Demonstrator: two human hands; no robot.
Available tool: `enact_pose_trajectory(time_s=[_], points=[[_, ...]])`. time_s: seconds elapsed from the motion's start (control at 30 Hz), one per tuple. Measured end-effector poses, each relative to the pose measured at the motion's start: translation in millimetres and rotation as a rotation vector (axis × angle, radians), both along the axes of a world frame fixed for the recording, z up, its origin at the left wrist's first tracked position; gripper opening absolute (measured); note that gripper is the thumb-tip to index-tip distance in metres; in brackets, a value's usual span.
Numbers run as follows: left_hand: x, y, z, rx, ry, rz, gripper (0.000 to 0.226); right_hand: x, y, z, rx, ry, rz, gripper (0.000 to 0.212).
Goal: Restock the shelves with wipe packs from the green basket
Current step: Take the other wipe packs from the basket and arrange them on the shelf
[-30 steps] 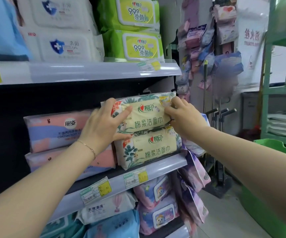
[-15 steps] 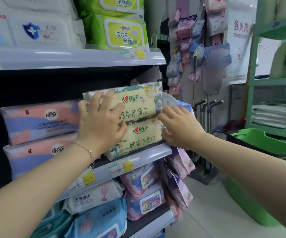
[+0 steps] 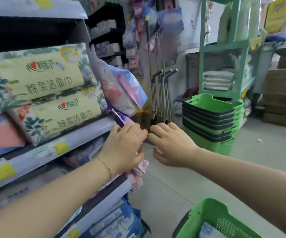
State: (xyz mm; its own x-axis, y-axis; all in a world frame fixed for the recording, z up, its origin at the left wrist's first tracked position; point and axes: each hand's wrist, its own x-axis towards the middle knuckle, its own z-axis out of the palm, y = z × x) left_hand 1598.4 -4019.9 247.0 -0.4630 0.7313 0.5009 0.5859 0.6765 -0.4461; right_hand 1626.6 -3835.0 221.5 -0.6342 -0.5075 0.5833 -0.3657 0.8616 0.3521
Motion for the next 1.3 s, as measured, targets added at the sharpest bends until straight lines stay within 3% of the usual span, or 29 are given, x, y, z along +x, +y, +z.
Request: enact_pose_trajectory(time_s=[0.53,0.73,0.9,1.07,1.3], points=[[16.4,128.5,-231.9,-0.231,-0.850,-0.097,0.054,75.9,125.9,-249.8,-0.095,-0.681,-0.445,0.031],[25.8,152.8,-283.2,-0.431,-0.870,-0.188,0.053,110.9,146.2,-327.2,-0.162,-0.977,-0.636,0.044],[28.0,169.4,-316.7,-0.459,-0.929,-0.214,0.050,122.4,152.1,-368.2,-0.224,-1.122,-0.745,0.053],[33.5,166.5,-348.7,-0.545,-0.989,-0.195,0.046,122.0,154.8,-403.4,-0.303,-1.208,-0.889,0.075],[26.8,168.9,-359.2,-0.470,-1.142,-0.172,0.043,121.5,158.9,-428.3,-0.459,-1.314,-1.085,0.082]])
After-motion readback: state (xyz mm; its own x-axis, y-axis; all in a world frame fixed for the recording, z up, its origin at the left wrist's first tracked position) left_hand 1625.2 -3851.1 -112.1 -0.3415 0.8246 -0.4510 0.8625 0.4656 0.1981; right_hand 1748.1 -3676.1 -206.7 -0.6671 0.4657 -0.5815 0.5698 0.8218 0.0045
